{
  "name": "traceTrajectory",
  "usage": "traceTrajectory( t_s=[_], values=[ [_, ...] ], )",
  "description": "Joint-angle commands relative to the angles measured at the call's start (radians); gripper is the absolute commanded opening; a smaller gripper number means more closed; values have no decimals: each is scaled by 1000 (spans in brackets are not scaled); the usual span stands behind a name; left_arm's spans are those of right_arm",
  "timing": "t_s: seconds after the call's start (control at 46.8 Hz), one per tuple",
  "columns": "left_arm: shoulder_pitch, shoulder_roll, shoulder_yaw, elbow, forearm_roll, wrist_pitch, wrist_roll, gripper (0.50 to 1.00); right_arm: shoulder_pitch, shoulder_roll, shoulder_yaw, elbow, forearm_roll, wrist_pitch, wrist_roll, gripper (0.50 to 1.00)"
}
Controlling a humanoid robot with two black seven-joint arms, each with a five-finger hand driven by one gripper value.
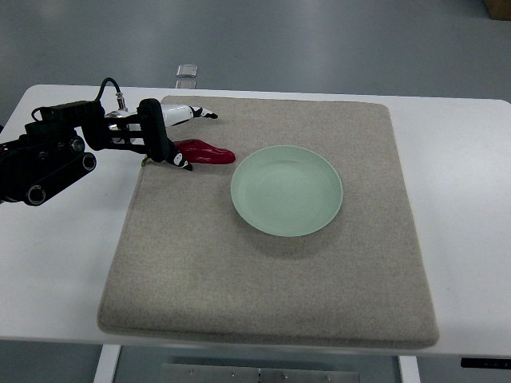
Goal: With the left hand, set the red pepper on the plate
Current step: 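Lower the left hand onto the red pepper and close its fingers, then lift the pepper with the left hand and carry it over the plate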
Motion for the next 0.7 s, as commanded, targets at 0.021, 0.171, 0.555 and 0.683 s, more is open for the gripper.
traceTrajectory(
  t_s=[0.021,0.171,0.555,0.683],
  values=[
    [0,0,0,0,-1,0,0,973,0,0,0,0,0,0,0,928],
    [2,-2,8,0,1,-2,2,896,0,0,0,0,0,0,0,928],
    [-6,-2,28,0,-1,-3,0,660,0,0,0,0,0,0,0,928],
    [-6,0,28,-1,1,-3,0,632,0,0,0,0,0,0,0,928]
  ],
)
